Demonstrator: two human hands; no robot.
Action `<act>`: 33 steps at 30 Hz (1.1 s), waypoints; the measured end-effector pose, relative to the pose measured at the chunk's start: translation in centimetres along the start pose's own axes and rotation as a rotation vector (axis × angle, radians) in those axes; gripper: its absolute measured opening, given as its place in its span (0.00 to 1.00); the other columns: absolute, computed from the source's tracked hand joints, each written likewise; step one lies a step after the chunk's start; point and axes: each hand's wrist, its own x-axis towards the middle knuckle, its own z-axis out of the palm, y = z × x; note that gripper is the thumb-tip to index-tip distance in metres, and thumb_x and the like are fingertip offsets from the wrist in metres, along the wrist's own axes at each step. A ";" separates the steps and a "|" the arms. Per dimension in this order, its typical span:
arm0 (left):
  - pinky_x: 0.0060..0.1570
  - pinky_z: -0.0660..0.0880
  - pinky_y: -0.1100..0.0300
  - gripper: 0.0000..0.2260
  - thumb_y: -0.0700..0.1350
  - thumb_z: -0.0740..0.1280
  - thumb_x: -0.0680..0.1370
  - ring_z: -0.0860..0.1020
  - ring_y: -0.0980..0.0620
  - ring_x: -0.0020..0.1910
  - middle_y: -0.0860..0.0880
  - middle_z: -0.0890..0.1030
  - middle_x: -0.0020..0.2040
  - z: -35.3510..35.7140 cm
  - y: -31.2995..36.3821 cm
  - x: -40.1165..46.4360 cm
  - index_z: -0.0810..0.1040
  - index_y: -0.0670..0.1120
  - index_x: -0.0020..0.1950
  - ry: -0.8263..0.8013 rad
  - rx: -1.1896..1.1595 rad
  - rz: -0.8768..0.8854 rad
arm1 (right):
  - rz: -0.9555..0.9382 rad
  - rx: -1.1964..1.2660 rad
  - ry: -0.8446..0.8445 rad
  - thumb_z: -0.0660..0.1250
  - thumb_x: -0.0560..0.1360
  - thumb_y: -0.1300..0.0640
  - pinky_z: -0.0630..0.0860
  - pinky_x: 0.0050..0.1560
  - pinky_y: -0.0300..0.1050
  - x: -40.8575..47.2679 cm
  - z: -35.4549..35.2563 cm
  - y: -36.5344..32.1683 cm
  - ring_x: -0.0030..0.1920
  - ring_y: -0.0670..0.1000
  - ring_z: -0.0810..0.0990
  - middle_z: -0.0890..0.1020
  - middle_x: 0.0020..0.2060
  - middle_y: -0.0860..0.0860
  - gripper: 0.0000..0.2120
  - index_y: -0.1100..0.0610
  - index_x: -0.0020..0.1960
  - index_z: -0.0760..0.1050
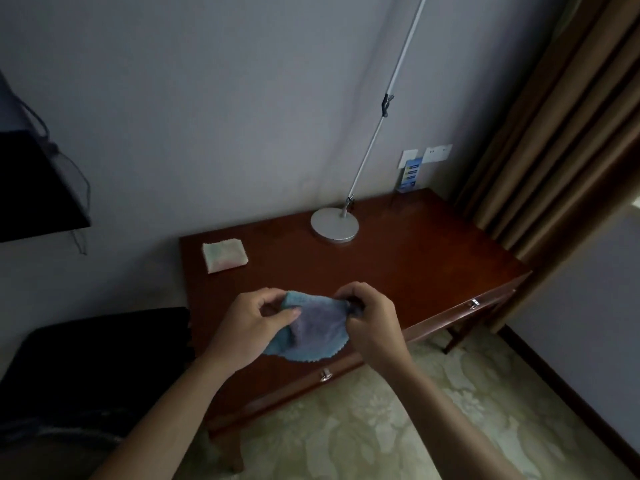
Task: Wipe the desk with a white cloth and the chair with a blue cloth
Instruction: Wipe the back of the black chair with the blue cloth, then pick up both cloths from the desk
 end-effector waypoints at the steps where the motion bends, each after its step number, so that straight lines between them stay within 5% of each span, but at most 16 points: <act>1: 0.48 0.80 0.55 0.05 0.42 0.73 0.75 0.84 0.55 0.46 0.52 0.86 0.44 0.8 -0.3 1.7 0.84 0.51 0.47 0.021 -0.010 -0.012 | 0.004 -0.024 -0.012 0.59 0.64 0.76 0.78 0.46 0.36 1.8 -0.4 0.7 0.46 0.40 0.78 0.80 0.41 0.41 0.26 0.45 0.42 0.77; 7: 0.46 0.81 0.55 0.02 0.46 0.73 0.75 0.83 0.56 0.45 0.54 0.85 0.43 3.4 -2.4 9.4 0.83 0.52 0.47 0.095 0.076 -0.085 | 0.001 -0.014 -0.067 0.59 0.63 0.75 0.78 0.43 0.34 10.2 -0.5 5.5 0.44 0.41 0.79 0.81 0.41 0.42 0.25 0.46 0.42 0.77; 14: 0.42 0.78 0.59 0.02 0.47 0.72 0.76 0.82 0.56 0.41 0.52 0.83 0.41 5.5 -6.0 16.7 0.82 0.52 0.43 0.252 0.126 -0.251 | 0.088 0.134 -0.317 0.57 0.62 0.75 0.76 0.41 0.30 20.5 1.8 11.8 0.44 0.38 0.80 0.83 0.37 0.42 0.26 0.45 0.40 0.78; 18: 0.51 0.79 0.50 0.04 0.49 0.70 0.78 0.81 0.53 0.48 0.51 0.81 0.47 6.4 -7.8 20.4 0.81 0.49 0.49 0.342 0.134 -0.397 | 0.142 0.183 -0.451 0.57 0.64 0.74 0.78 0.46 0.35 26.1 3.8 13.8 0.46 0.42 0.81 0.83 0.40 0.44 0.23 0.51 0.45 0.81; 21: 0.48 0.78 0.44 0.07 0.50 0.65 0.80 0.82 0.46 0.47 0.45 0.82 0.45 6.0 -9.0 23.2 0.77 0.47 0.49 0.339 0.122 -0.450 | 0.193 0.210 -0.527 0.57 0.65 0.74 0.78 0.47 0.38 29.2 6.0 14.5 0.47 0.43 0.80 0.83 0.41 0.46 0.23 0.53 0.45 0.81; 28: 0.46 0.75 0.43 0.11 0.50 0.65 0.80 0.79 0.41 0.44 0.41 0.79 0.43 2.8 -14.4 31.6 0.75 0.42 0.47 0.403 0.123 -0.477 | 0.329 0.215 -0.555 0.57 0.65 0.74 0.75 0.42 0.43 37.5 13.6 17.1 0.43 0.48 0.80 0.82 0.37 0.46 0.23 0.49 0.39 0.80; 33: 0.43 0.71 0.51 0.12 0.52 0.63 0.81 0.76 0.49 0.41 0.49 0.76 0.39 1.0 -19.1 37.4 0.72 0.44 0.45 0.448 0.180 -0.551 | 0.416 0.135 -0.482 0.57 0.66 0.72 0.76 0.48 0.48 43.4 19.8 19.0 0.44 0.52 0.79 0.81 0.34 0.46 0.23 0.47 0.33 0.80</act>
